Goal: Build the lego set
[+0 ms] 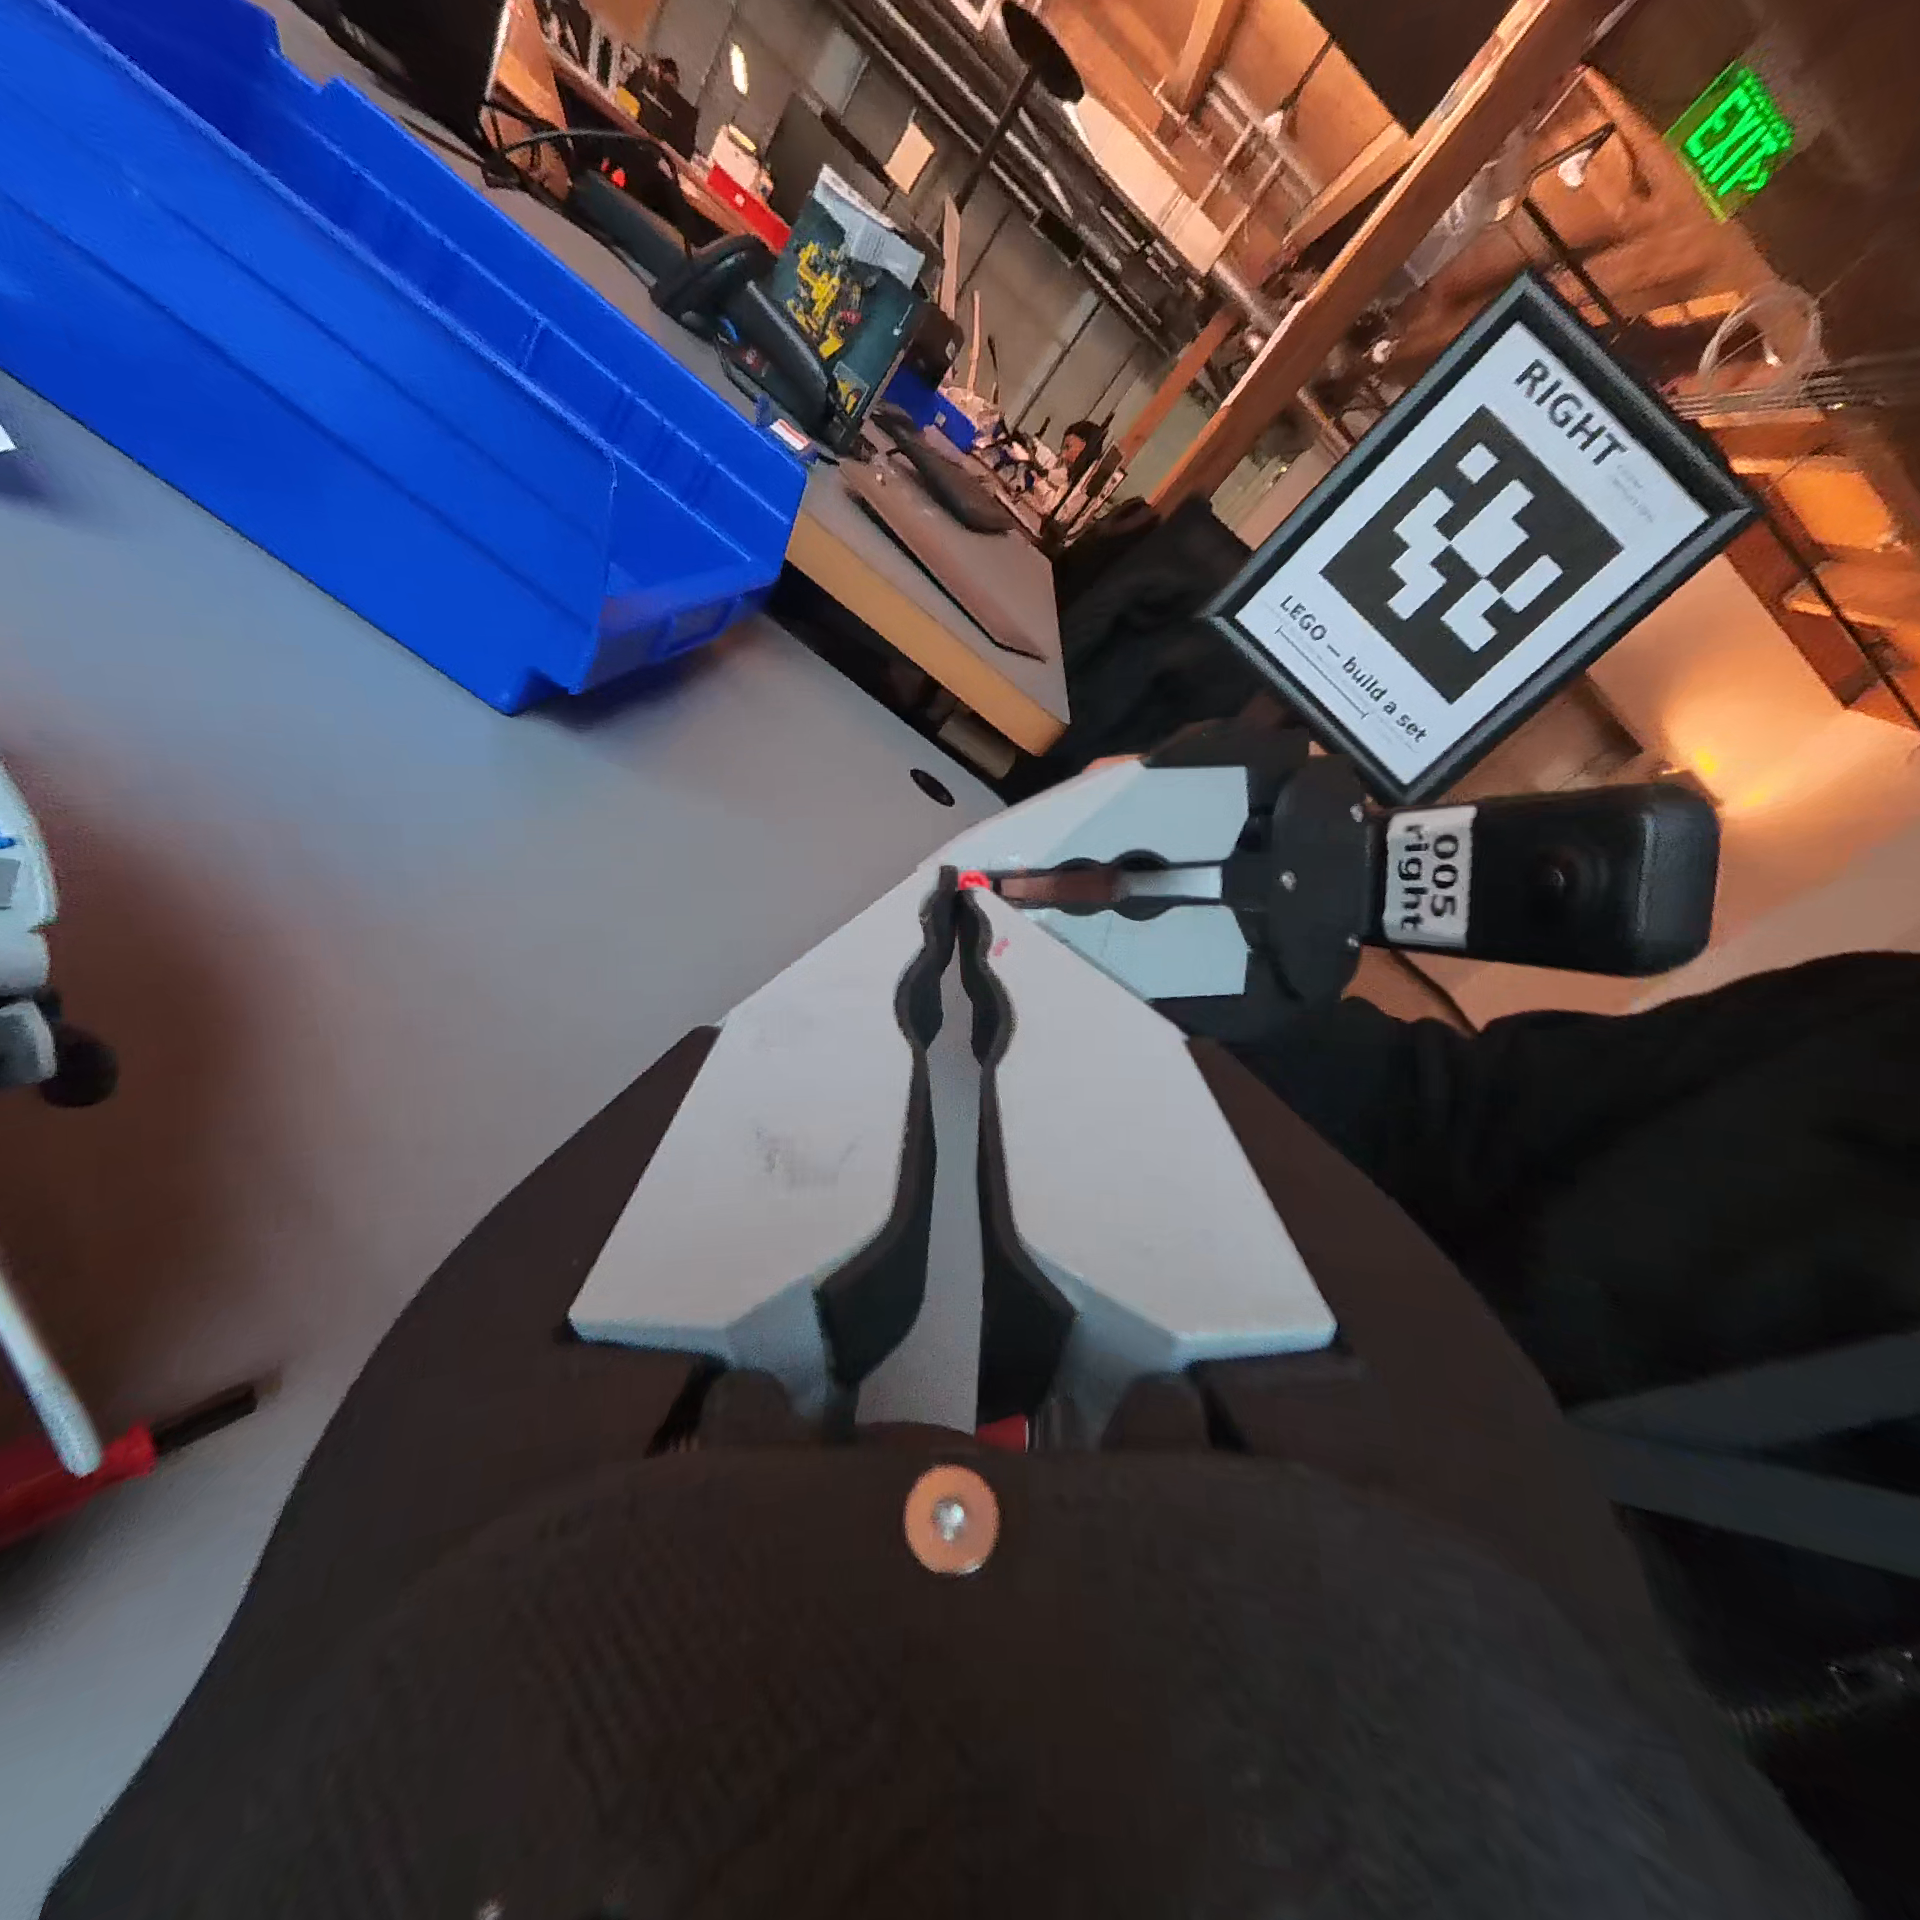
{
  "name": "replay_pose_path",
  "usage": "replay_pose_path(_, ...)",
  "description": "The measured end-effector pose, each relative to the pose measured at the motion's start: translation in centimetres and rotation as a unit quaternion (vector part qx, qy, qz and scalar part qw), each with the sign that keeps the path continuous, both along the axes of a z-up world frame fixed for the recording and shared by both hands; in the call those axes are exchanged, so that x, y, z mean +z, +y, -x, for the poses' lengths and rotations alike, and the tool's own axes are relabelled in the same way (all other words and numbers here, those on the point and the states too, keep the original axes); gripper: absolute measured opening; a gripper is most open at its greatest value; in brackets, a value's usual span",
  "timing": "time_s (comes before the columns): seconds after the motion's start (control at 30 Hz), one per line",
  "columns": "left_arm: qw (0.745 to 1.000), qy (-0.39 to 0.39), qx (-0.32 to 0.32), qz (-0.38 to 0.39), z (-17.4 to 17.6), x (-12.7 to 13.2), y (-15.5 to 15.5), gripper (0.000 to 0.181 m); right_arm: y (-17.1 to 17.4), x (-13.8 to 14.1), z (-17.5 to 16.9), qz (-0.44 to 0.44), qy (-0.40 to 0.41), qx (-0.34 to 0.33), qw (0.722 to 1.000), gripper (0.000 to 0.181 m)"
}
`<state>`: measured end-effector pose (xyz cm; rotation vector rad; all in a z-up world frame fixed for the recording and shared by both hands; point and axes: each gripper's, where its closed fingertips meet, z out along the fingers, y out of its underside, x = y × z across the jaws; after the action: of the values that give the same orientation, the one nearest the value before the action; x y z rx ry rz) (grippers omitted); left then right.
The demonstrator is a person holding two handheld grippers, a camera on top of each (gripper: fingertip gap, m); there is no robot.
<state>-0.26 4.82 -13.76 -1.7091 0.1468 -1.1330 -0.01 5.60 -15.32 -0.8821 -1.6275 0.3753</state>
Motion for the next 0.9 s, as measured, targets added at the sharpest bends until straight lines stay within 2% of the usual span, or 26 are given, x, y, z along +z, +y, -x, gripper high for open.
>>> replay_pose_path(0.13,0.999,0.027,-0.04,0.012,-0.7,-0.8,-0.6,0.001,0.4,0.2,-0.2,-0.018,-0.008,-0.007,1.0,0.0)
replay_pose_path(0.2,0.997,0.056,-0.046,0.018,-0.9,-1.5,-0.6,0.02,-0.3,0.3,-0.2,-0.001,-0.005,0.007,1.0,0.0)
replay_pose_path(0.3,0.994,0.089,-0.057,0.002,-1.7,-1.9,-0.9,0.029,-1.6,0.5,-0.1,0.053,-0.004,0.042,0.998,0.001)
replay_pose_path(0.33,0.993,0.102,-0.063,-0.007,-1.9,-2.0,-1.1,0.026,-1.7,0.5,-0.2,0.065,-0.006,0.048,0.997,0.001)
replay_pose_path(0.43,0.987,0.133,-0.074,-0.042,-2.1,-1.7,-1.6,0.003,-2.0,0.4,-0.4,0.116,-0.008,0.071,0.991,0.001)
replay_pose_path(0.5,0.983,0.162,-0.067,-0.058,-2.2,-1.8,-1.5,0.002,-2.0,0.3,-0.4,0.131,-0.012,0.078,0.988,0.001)
replay_pose_path(0.63,0.97,0.236,-0.038,-0.054,-1.8,-3.1,-0.9,0.001,-1.2,-0.9,-0.2,0.062,-0.038,0.056,0.996,0.001)
replay_pose_path(0.8,0.937,0.346,-0.006,-0.057,-1.3,-4.7,-0.3,0.001,-0.5,-2.6,0.1,-0.03,-0.065,0.048,0.996,0.001)
replay_pose_path(0.9,0.941,0.335,-0.002,-0.05,-1.0,-5.4,0.0,0.001,-0.1,-3.6,0.3,-0.076,-0.082,0.049,0.993,0.001)
